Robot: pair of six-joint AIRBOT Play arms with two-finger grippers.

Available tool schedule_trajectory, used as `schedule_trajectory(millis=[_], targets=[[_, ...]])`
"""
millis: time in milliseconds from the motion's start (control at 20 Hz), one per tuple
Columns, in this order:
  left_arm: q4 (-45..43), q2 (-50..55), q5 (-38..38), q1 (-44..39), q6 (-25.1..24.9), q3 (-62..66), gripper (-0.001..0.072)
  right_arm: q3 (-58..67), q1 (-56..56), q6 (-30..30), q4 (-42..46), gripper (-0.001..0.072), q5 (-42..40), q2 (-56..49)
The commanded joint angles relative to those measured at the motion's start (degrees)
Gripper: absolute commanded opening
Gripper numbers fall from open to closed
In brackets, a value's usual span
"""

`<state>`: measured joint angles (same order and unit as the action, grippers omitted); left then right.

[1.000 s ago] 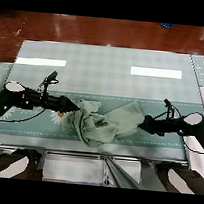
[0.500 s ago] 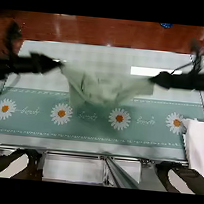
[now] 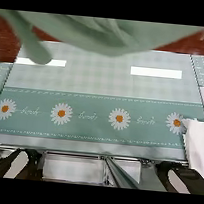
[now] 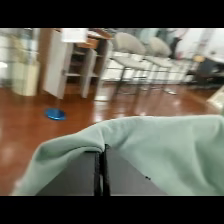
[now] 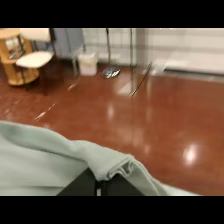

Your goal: Fold the shirts.

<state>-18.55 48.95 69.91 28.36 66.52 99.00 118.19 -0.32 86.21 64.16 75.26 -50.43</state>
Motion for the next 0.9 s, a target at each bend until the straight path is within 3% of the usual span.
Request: schedule_trajectory(millis=[0,200,350,650,850], targets=[[-15.1,-6.6,4.5,1.3,5.7,4.2,0.0019,3.7,0.0,0.4,6.0,0.0021,6.5,6.2],[-29.3,-14.1,6.3,-9.0,9.3,-2.0,0.0020,1.7,0.0,1.7,8.9,0.0021,16.9,10.0],[-32.8,-18.8,9.0,-17.8,10.9,-10.9,0.0020,-8.2,0.0,3.8,9.7,0.0021,19.6,14.1],[-37.5,-26.5,12.5,-21.6,14.8,-32.3,0.0019,-41.1,0.0,6.7,7.1,0.0021,14.3,22.9],[-37.4,-27.2,11.9,-21.6,15.5,-39.1,0.0020,-52.2,0.0,7.2,7.1,0.0021,7.2,23.3]])
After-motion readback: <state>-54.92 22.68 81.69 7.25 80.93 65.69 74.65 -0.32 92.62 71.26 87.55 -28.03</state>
